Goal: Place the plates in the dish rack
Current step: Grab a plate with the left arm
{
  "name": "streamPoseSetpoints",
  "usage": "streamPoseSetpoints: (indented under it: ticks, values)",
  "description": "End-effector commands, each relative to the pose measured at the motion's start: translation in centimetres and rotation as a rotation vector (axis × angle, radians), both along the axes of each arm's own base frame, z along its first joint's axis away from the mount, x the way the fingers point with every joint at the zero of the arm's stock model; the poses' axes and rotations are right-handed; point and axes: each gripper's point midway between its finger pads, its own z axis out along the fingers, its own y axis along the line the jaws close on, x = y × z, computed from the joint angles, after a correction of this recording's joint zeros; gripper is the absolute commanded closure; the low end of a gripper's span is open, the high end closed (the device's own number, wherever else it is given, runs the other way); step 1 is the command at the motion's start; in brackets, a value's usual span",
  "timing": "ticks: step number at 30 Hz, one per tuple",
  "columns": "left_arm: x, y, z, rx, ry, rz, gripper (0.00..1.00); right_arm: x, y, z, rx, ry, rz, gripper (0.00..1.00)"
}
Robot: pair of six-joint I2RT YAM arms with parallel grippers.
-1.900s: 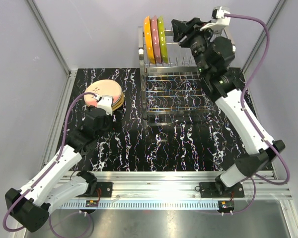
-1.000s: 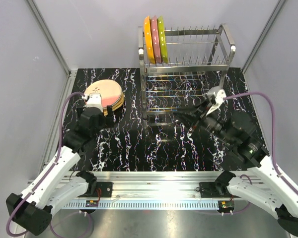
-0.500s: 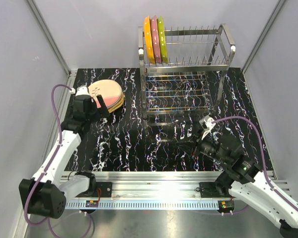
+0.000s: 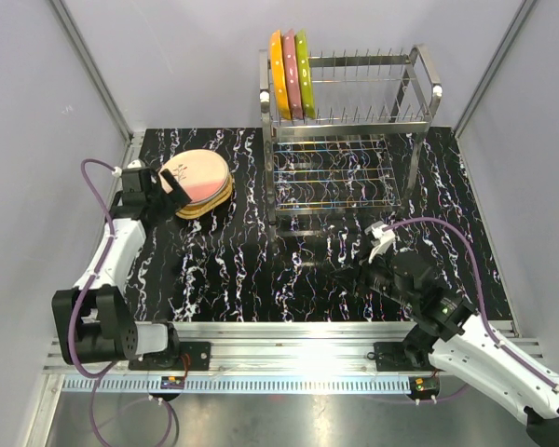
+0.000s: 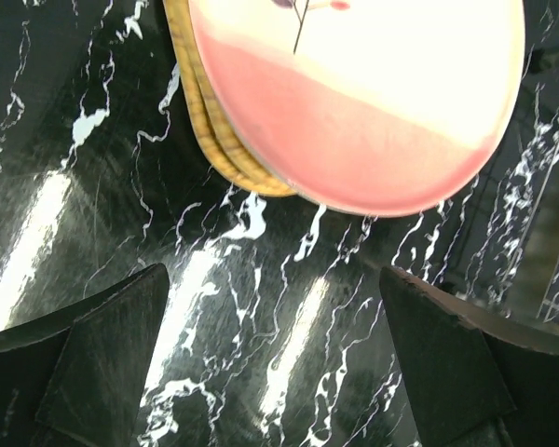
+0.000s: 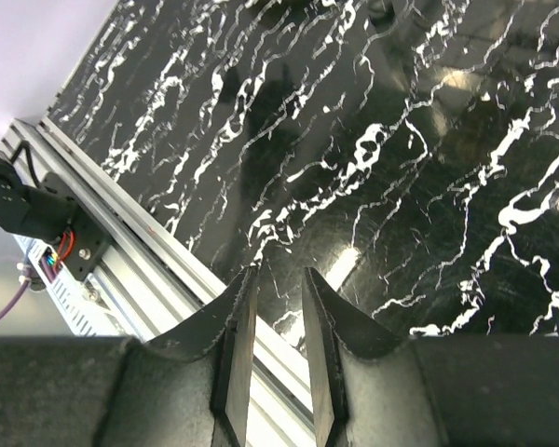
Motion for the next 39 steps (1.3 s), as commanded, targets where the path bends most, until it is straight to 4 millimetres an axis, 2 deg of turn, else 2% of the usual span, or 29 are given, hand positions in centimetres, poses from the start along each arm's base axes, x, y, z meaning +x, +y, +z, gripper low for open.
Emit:
streamPoseSetpoints:
  ticks: [1, 10, 13, 18, 22, 30, 31, 34, 35, 39]
  values:
    - [3.0, 0.5, 2.7, -0.048, -0.114, 0.024, 0.01, 0.3, 0.1, 0.1, 0.010, -0.014, -0.017, 0.67]
    - [5.7, 2.4, 1.1, -0.088, -0.098, 0.075, 0.01, 0.5, 0.3, -0.6, -0.005, -0.002, -0.015, 0.67]
    - [6.4, 3.5, 0.0, -0.120, -0.088, 0.101, 0.06, 0.5, 0.4, -0.8, -0.012, 0.005, -0.011, 0.67]
    - [7.7, 4.0, -0.3, -0.146, -0.106, 0.110, 0.10, 0.6, 0.4, -0.9, -0.011, 0.004, -0.014, 0.67]
    - [8.5, 4.2, -1.5, -0.167, -0.087, 0.121, 0.14, 0.6, 0.4, -1.0, -0.014, 0.007, -0.016, 0.67]
    - [9.2, 4.9, -1.7, -0.172, -0.106, 0.145, 0.24, 0.9, 0.3, -1.2, -0.028, 0.011, -0.028, 0.67]
    - [9.2, 4.9, -1.7, -0.173, -0.109, 0.144, 0.31, 0.9, 0.4, -1.2, -0.026, 0.010, -0.028, 0.67]
    - [9.3, 5.0, -1.9, -0.179, -0.111, 0.146, 0.41, 1.0, 0.3, -1.2, -0.028, 0.009, -0.033, 0.67]
    - [9.2, 5.1, -1.9, -0.180, -0.112, 0.150, 0.48, 1.0, 0.3, -1.3, -0.028, 0.010, -0.035, 0.67]
    - [9.2, 5.1, -2.0, -0.184, -0.111, 0.149, 0.59, 1.0, 0.2, -1.2, -0.027, 0.010, -0.038, 0.67]
